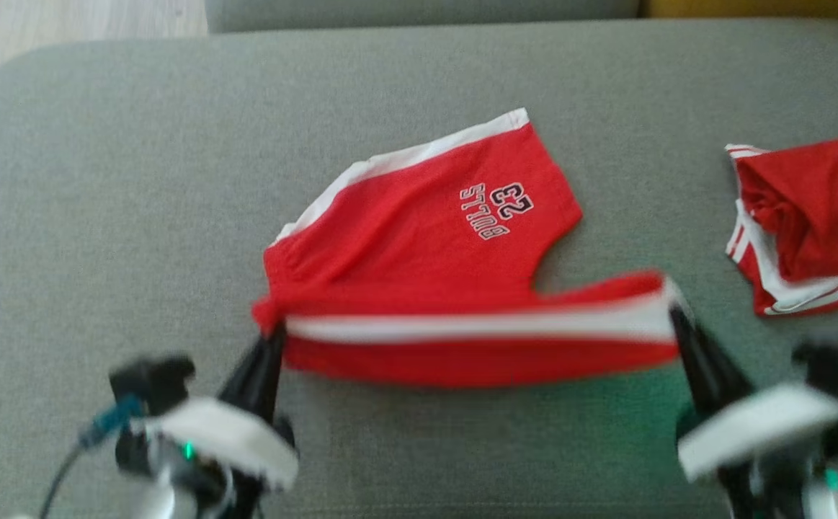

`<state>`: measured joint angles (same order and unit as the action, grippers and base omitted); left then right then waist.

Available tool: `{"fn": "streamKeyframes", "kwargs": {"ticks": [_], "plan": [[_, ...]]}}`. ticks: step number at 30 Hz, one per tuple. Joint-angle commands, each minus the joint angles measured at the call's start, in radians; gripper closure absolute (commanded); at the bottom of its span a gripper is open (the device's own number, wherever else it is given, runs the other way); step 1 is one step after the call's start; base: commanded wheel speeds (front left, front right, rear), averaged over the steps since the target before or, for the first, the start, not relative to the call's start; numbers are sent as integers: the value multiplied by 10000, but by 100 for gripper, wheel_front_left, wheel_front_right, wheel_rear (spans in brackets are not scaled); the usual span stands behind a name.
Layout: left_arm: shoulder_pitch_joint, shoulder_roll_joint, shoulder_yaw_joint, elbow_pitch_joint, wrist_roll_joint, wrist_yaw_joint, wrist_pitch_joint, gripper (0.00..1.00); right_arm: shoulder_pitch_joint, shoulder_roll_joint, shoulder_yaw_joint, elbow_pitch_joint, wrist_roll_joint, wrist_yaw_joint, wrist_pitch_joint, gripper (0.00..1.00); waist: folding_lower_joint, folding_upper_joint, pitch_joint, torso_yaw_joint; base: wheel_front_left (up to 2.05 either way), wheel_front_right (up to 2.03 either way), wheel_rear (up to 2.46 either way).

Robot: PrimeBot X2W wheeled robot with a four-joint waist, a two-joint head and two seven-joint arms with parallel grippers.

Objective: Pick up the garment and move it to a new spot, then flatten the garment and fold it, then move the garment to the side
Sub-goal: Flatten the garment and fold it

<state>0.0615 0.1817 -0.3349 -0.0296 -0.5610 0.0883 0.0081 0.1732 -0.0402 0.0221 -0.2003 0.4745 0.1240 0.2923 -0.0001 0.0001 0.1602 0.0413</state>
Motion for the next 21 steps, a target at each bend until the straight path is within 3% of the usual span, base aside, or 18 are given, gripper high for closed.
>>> {"fn": "streamKeyframes", "kwargs": {"ticks": [1,12,21], "plan": [[-658,-15,516,-280,-101,-54,-27,100,-677,-102,159,-239,-22,67,28,100,1,-1,214,58,0,0,0],[-4074,-432,493,1837,-634,-775,517,100,-5740,-107,341,3063,120,67,519,100,1,-1,1624,495,0,0,0],[-5993,-879,598,3616,-632,-983,-518,100,-8995,-407,1073,6092,67,67,-551,100,1,-1,2576,1016,0,0,0]]}}
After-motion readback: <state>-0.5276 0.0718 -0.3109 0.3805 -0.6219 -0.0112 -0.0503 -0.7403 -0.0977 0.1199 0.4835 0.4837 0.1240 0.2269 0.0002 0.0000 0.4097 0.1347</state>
